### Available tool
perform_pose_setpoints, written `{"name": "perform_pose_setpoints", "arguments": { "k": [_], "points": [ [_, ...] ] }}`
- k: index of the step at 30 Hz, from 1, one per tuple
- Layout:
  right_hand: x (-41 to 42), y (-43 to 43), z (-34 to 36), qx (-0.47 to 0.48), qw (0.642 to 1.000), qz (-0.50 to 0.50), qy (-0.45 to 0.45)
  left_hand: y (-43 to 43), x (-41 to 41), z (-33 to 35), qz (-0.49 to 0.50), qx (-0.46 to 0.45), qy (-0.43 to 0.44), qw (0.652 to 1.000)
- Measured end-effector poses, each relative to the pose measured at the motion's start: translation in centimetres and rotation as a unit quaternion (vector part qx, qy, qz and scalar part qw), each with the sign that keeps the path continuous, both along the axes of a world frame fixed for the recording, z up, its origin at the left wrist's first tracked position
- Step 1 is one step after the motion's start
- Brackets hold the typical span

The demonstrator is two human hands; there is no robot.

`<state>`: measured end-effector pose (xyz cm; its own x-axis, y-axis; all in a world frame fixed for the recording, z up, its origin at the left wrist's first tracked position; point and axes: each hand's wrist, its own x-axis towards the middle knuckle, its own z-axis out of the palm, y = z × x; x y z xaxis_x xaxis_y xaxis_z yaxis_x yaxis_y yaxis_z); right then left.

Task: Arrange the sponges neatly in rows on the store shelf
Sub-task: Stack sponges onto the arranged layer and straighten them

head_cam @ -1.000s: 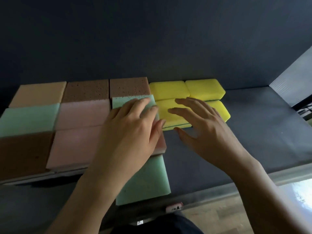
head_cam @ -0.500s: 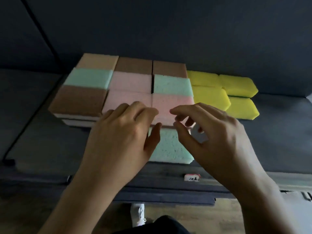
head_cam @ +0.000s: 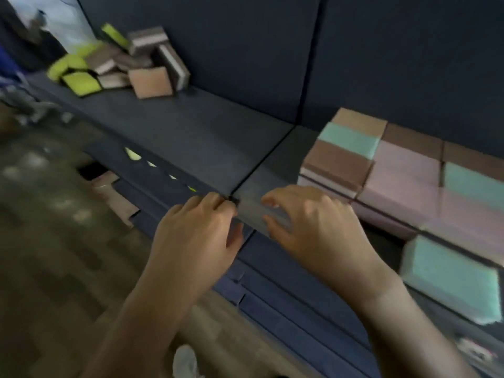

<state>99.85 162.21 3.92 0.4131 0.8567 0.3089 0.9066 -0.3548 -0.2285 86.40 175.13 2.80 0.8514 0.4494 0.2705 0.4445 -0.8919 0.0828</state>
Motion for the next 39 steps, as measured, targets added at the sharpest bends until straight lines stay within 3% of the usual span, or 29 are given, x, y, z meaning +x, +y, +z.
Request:
{"name": "perform_pose_setpoints", "arguments": {
  "k": [7, 16, 29, 39],
  "points": [
    [-5.2, 15.5, -0.8, 0.02, 0.999, 0.03, 0.001, 13.7, -6.0, -0.7, 0.063, 0.028, -0.008, 0.998],
    [-9.6, 32.5, -0.8, 0.002, 0.998, 0.055, 0.008, 29.3, -10.5, -0.6, 0.094, -0.002, 0.003, 0.996],
    [0.6, 46.1, -0.2, -0.02, 0.999, 0.024, 0.009, 42.2, -1.7, -2.1, 0.054, -0.028, 0.007, 0.998],
    [7.3, 47.8, 0.1, -0.011, 0.998, -0.052, 0.039, 48.3, 8.4, -1.0, -0.059, -0.001, -0.019, 0.998]
  ]
}}
